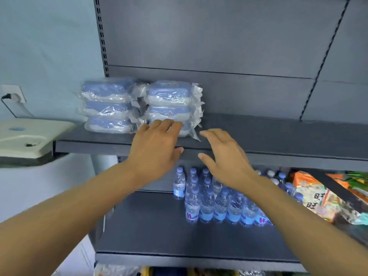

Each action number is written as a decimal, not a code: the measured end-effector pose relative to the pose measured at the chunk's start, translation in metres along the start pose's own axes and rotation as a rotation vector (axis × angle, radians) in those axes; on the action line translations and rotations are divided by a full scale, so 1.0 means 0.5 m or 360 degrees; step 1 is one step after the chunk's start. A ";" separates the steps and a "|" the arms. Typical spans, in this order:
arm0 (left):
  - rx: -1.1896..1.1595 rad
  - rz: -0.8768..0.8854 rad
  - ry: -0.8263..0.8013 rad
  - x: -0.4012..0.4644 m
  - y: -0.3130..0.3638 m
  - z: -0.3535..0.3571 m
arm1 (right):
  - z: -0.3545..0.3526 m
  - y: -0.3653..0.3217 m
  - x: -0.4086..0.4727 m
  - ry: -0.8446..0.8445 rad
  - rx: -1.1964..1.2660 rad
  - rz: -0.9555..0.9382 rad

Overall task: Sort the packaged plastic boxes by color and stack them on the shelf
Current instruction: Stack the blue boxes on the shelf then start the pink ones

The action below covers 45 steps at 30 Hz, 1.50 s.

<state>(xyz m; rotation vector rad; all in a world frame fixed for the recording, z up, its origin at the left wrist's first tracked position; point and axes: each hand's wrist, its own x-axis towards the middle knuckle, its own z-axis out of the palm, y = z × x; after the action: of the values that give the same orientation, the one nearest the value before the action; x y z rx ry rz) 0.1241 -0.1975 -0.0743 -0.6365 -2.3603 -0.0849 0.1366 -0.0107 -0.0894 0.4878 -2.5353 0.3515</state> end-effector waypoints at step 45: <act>-0.0808 -0.0771 -0.1943 -0.874 0.531 0.634 | 0.727 0.275 -0.974 -0.1768 0.0127 0.0636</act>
<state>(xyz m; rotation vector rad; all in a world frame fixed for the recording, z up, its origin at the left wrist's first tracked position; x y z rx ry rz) 0.3400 -0.0767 -0.6228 -0.3276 -3.7006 -0.6979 0.3038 0.1212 -0.6749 0.2018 -3.7312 0.3885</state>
